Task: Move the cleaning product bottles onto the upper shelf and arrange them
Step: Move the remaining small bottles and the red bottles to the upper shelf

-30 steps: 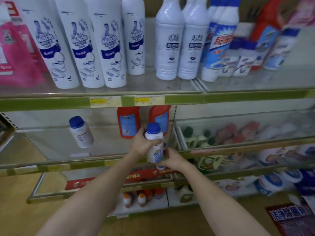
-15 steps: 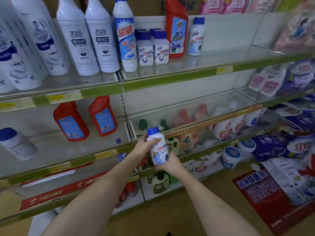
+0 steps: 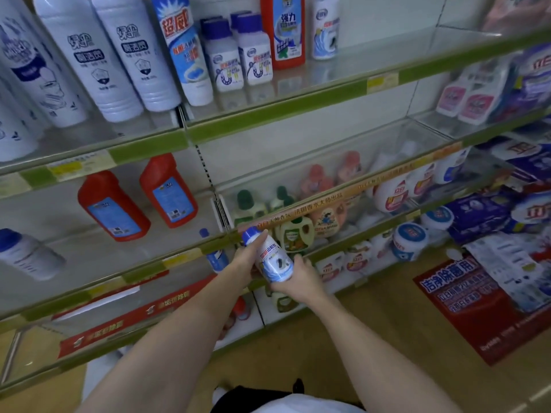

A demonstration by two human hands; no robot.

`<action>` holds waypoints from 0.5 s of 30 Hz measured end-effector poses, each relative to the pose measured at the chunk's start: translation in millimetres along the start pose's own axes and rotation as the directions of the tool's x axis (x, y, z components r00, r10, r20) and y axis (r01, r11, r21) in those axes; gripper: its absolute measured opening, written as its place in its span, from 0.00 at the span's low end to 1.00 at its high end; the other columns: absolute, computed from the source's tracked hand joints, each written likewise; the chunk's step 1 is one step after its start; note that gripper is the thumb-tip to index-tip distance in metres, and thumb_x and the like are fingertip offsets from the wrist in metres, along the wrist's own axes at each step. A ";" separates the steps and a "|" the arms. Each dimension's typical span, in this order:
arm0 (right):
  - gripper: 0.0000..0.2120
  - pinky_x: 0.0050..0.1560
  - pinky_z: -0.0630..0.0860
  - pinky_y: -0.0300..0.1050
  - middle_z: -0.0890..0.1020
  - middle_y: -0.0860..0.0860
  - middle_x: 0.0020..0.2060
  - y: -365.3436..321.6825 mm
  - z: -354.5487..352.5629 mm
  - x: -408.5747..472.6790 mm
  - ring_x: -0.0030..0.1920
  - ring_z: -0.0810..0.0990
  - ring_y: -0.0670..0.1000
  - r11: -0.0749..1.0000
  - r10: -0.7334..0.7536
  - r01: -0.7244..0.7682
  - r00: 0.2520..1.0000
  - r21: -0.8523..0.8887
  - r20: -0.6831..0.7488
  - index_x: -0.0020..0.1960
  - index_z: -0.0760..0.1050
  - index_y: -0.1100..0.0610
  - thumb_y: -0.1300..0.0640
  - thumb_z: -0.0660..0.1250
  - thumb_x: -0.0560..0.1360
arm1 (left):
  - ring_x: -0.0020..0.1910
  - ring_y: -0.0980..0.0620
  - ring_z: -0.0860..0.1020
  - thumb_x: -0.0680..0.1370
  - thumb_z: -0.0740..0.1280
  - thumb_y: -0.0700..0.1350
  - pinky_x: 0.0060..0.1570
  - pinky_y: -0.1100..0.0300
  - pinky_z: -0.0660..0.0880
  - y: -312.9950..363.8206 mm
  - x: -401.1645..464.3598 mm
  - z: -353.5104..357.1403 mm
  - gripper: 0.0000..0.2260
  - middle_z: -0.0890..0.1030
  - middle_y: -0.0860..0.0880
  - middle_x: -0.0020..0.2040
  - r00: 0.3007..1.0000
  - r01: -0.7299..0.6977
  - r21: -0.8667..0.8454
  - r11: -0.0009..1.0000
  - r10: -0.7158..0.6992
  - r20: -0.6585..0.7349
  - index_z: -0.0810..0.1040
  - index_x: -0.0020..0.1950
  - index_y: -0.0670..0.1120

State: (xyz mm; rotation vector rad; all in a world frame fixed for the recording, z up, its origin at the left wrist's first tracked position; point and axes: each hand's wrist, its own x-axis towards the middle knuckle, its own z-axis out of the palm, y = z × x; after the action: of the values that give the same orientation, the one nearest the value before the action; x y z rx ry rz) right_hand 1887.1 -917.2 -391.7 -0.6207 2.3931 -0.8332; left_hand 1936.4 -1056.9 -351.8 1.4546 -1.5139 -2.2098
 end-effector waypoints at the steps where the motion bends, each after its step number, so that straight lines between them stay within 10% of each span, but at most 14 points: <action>1: 0.44 0.50 0.70 0.48 0.71 0.55 0.62 0.9 0.1 -0.9 0.62 0.74 0.57 0.999 -0.016 0.015 1.000 -0.051 -0.021 0.71 0.63 0.56 0.39 0.77 0.63 | 0.51 0.43 0.85 0.61 0.80 0.65 0.59 0.44 0.79 -5.8 9.3 -1.9 0.38 0.86 0.43 0.52 1.000 0.020 -0.014 1.000 -0.020 -0.002 0.79 0.62 0.43; 10: 0.37 0.58 0.71 0.45 0.67 0.53 0.58 20.9 12.3 -22.8 0.60 0.69 0.55 0.860 -0.362 0.266 0.919 -0.435 -0.153 0.65 0.67 0.54 0.44 0.80 0.63 | 0.65 0.37 0.76 0.82 0.60 0.61 0.55 0.45 0.73 -33.7 0.6 -2.0 0.28 0.78 0.35 0.64 0.968 0.246 -0.225 0.943 -0.252 0.001 0.75 0.65 0.36; 15: 0.36 0.54 0.72 0.45 0.65 0.52 0.57 32.3 14.9 -27.9 0.58 0.70 0.53 0.914 -0.311 0.252 0.938 -0.318 -0.152 0.64 0.66 0.54 0.44 0.79 0.63 | 0.48 0.40 0.80 0.82 0.61 0.60 0.40 0.48 0.75 -51.4 1.5 0.4 0.25 0.81 0.38 0.56 0.971 0.234 -0.283 0.930 -0.240 0.015 0.76 0.62 0.38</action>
State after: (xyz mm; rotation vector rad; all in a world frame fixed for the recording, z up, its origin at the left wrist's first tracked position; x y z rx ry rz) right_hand 1909.4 -884.8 -414.2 -1.0696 2.6780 -0.6835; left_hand 1956.2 -1031.6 -392.0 1.6285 -1.0040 -2.4121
